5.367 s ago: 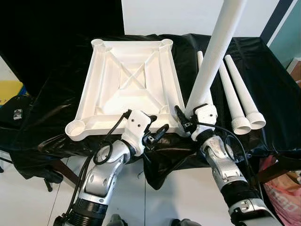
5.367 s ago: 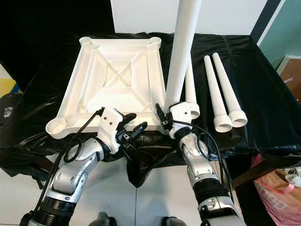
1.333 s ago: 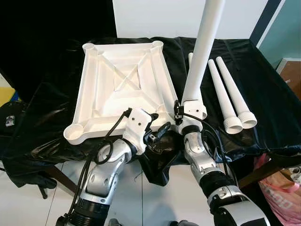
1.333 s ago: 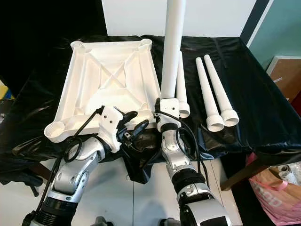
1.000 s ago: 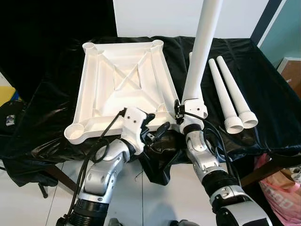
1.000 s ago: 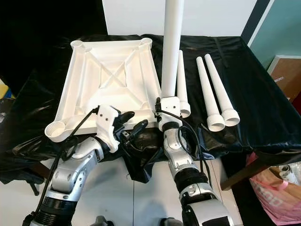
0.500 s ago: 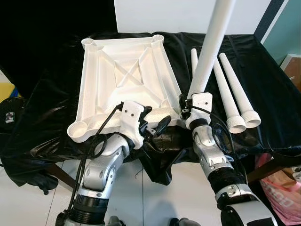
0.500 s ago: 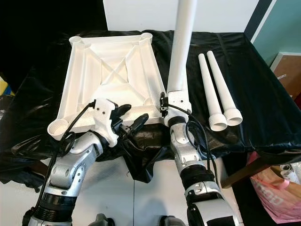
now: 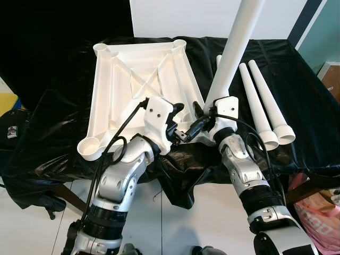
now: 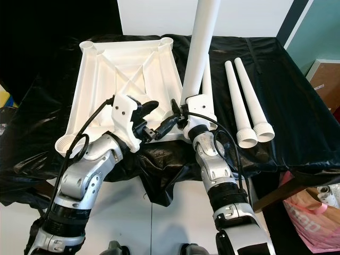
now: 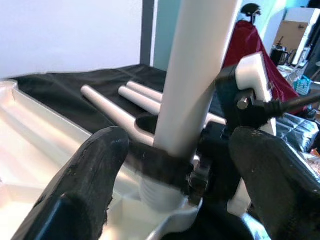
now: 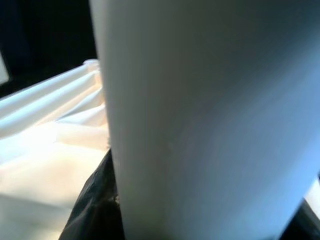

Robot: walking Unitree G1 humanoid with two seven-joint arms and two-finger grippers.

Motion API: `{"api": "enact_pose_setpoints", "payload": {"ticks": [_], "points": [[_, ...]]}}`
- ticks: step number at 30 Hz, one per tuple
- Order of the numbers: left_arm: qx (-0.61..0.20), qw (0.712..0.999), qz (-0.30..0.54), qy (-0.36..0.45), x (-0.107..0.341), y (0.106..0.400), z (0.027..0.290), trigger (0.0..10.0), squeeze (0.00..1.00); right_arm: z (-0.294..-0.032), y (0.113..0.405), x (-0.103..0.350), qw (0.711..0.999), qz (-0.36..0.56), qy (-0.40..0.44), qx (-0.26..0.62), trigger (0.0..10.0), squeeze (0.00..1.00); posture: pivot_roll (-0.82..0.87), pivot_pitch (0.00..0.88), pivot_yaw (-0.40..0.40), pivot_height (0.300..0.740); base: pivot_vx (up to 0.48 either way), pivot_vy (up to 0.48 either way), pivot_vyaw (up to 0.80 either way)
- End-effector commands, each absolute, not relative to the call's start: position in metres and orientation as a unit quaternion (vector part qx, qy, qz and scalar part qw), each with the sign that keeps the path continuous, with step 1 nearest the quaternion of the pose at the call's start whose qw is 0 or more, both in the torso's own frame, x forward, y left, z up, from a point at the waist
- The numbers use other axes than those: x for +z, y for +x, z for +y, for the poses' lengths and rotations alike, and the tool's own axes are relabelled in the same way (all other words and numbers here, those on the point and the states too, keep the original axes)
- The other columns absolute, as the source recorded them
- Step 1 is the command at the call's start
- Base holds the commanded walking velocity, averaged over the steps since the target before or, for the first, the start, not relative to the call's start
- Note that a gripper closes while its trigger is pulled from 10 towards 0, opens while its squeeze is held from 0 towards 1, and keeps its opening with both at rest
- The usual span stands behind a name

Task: Building children table

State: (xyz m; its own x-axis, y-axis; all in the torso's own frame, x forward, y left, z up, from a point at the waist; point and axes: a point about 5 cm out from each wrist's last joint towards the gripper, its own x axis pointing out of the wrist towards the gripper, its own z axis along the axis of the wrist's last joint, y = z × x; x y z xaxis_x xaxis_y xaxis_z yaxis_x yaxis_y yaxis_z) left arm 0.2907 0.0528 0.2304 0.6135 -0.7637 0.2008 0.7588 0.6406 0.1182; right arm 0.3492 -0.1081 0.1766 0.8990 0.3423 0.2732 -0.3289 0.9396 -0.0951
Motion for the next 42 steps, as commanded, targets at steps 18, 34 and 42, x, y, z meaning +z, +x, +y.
{"api": "enact_pose_setpoints", "payload": {"ticks": [18,34,42], "points": [[-0.558,0.808,-0.173,0.077,0.266,0.294,0.042,10.0,0.0,-0.123,0.344,0.168,0.937,-0.083,-0.11,0.32,10.0,0.0,0.02,0.092,-0.033,0.74,0.0,0.0,0.0],[-0.54,0.822,-0.17,0.06,0.279,0.317,0.043,10.0,0.0,-0.122,0.338,0.169,0.905,-0.065,-0.139,0.396,10.0,0.0,0.02,0.08,-0.013,0.74,0.0,0.0,0.0],[-0.57,0.805,-0.165,0.003,0.287,0.315,0.041,1.2,0.0,-0.121,0.333,0.165,0.895,-0.053,-0.144,0.418,10.0,0.0,0.02,0.08,-0.007,0.74,0.0,0.0,0.0]]}}
